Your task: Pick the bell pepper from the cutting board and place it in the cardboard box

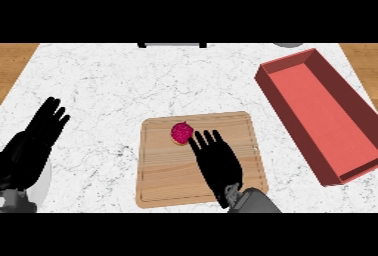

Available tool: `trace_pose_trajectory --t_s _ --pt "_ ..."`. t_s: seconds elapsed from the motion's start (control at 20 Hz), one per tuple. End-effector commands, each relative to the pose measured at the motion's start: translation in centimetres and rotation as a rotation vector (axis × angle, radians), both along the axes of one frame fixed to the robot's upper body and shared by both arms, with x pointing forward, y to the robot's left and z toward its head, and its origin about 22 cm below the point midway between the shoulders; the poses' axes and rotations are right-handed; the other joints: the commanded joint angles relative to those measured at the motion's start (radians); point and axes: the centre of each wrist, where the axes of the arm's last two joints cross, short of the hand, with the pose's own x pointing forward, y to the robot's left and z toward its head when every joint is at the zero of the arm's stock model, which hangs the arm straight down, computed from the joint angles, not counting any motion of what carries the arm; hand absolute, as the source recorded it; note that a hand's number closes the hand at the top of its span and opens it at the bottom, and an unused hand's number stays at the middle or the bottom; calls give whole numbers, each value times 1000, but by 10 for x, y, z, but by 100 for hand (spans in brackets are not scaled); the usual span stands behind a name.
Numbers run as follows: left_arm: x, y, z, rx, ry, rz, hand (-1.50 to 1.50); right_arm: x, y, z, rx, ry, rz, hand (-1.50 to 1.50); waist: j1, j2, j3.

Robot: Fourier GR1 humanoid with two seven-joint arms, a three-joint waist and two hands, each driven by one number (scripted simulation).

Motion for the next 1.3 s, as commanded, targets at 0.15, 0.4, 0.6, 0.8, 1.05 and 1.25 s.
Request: trace_pose_trajectory --t_s 0.15,0.4,0.6,0.8,1.05,1.25 --pt "-18 17 1 -5 -9 -24 0 -6 1 2 9 8 -6 -150 1 -1 0" --pt "13 -13 -9 -9 0 -6 0 22 6 -7 23 -1 5 150 2 1 0" --pt "6 9 -2 8 -3 -4 0 6 6 -20 38 -76 92 150 0 0 0" --pt "7 11 -3 -9 9 -12 0 18 -10 -6 55 -76 96 150 -2 0 0" --pt "0 8 -16 -5 -9 19 0 10 14 -10 46 -86 109 150 2 0 0" --pt "11 -5 -2 -9 -6 -26 0 64 -28 -14 130 -31 -237 150 15 8 1"
